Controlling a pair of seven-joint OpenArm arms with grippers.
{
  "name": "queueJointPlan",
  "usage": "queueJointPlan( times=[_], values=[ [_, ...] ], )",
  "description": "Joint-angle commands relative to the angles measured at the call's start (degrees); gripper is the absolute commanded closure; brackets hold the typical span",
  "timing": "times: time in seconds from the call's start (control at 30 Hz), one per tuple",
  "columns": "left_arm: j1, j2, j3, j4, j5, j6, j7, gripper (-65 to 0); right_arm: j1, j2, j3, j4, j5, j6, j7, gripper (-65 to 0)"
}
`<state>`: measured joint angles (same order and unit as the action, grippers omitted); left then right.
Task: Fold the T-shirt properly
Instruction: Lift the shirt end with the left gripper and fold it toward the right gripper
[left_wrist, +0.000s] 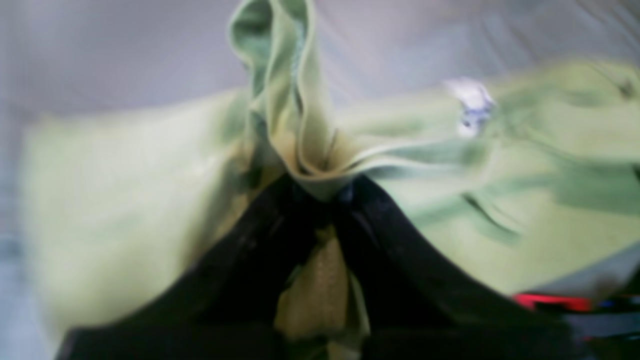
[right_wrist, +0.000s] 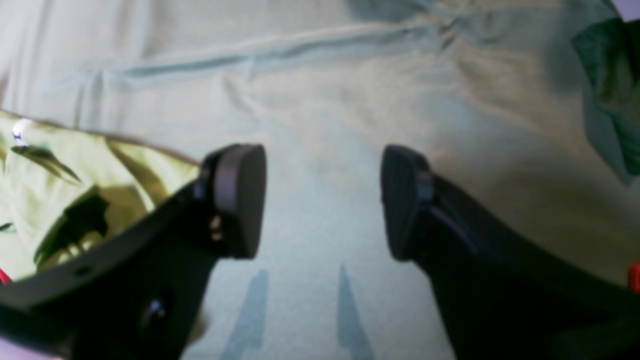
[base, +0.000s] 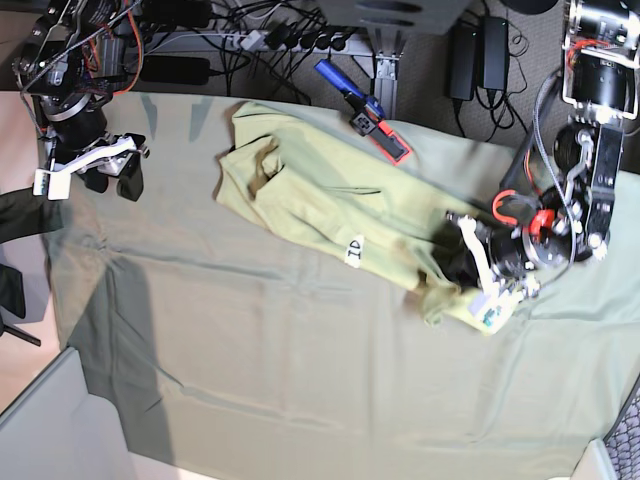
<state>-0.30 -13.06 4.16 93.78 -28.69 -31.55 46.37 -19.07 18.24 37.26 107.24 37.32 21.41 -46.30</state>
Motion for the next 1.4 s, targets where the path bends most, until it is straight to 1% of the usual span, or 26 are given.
queueJointPlan(
  times=[0.0, 0.07, 0.23, 0.3, 0.33, 0.43, 0.47, 0.5, 0.6, 0.73, 0.77, 0.8, 0.87, 0.9, 0.97, 1.03, 1.1, 1.17, 1.3, 1.37],
  values=[
    [-0.98, -0.02, -0.42, 1.09, -0.85, -0.13, -1.55, 0.0, 0.15, 0.96, 0.44, 0.96, 0.57, 1.57, 1.29, -36.4],
    [0.37, 1.03, -0.42, 1.09, -0.85, -0.15, -1.53, 0.0, 0.13, 0.96, 0.44, 0.96, 0.57, 1.60, 1.29, -36.4],
    [1.31, 2.10, -0.20, 1.09, -1.38, -0.26, -1.53, 0.0, 0.15, 0.96, 0.44, 0.96, 0.57, 1.57, 1.31, -36.4],
    [1.31, 2.12, 0.46, 1.09, -2.38, -1.22, -1.53, 0.0, 0.13, 0.96, 0.44, 0.96, 0.57, 1.57, 1.29, -36.4],
    [1.44, 2.12, 1.01, 1.09, -2.75, -1.53, -1.53, -4.1, 0.13, 0.96, 0.44, 0.96, 0.57, 1.57, 1.29, -36.4],
    [1.88, 2.10, 3.15, 1.09, -4.15, -2.49, -1.55, -27.2, 0.15, 0.96, 0.44, 0.96, 0.61, 1.57, 1.33, -36.4],
    [2.03, 2.10, 3.96, 1.09, -4.59, -2.56, -1.53, -31.8, 0.15, 0.96, 0.44, 0.96, 0.61, 1.57, 1.33, -36.4],
    [2.16, 2.12, 4.76, 1.09, -4.72, -2.56, -1.53, -33.2, 0.15, 0.96, 0.44, 0.96, 0.61, 1.57, 1.31, -36.5],
    [2.23, 2.12, 6.71, 1.09, -4.70, -2.56, -1.49, -33.1, 0.15, 0.94, 0.44, 0.90, 0.59, 1.57, 1.33, -36.5],
    [2.03, 2.05, 6.54, 1.57, -4.85, -2.58, -1.53, -33.1, 0.17, 0.94, 0.44, 0.90, 0.61, 1.57, 1.36, -36.5],
    [2.03, 2.05, 6.19, 2.01, -5.01, -2.89, -1.51, -33.1, 0.15, 0.94, 0.44, 0.90, 0.63, 1.55, 1.51, -36.5],
    [2.05, 2.01, 5.70, 2.71, -5.57, -4.37, -1.42, -33.1, 0.17, 0.94, 0.44, 0.90, 0.68, 1.55, 1.53, -36.5],
    [2.08, 1.60, 5.11, 4.26, -9.86, -7.89, -0.28, -33.1, 0.15, 0.92, 0.44, 0.90, 1.11, 1.55, 1.53, -36.5],
    [2.08, 1.44, 5.14, 5.03, -12.37, -8.45, 0.52, -33.1, 0.15, 0.76, 0.44, 0.87, 1.07, 1.55, 1.51, -36.5],
    [2.12, 1.46, 5.14, 6.08, -16.48, -8.45, 1.92, -33.1, 0.15, 0.20, 0.44, 0.74, 1.07, 1.55, 1.51, -36.5],
    [2.05, 1.46, 5.14, 6.19, -19.93, -8.45, 1.92, -33.1, 0.15, -0.59, 0.44, 0.17, 1.33, 1.53, 1.46, -36.5],
    [1.86, 1.46, 5.14, 6.23, -21.64, -8.45, 1.90, -33.1, 0.15, -1.49, 0.44, -0.90, 2.73, 1.55, 1.03, -36.5],
    [1.46, 1.42, 5.11, 6.23, -21.35, -8.45, 1.99, -33.1, 0.13, -3.02, 0.44, -1.92, 5.09, 1.60, 0.28, -36.5],
    [1.14, 1.29, 3.19, 6.23, -19.91, -8.45, 2.14, -33.1, 0.13, -7.21, -0.48, -3.52, 7.65, 2.05, -0.48, -36.5],
    [1.14, 0.31, 2.14, 6.23, -20.02, -8.45, 2.08, -33.1, 0.11, -9.33, -1.95, -4.22, 8.28, 2.43, -0.72, -36.5]
  ],
)
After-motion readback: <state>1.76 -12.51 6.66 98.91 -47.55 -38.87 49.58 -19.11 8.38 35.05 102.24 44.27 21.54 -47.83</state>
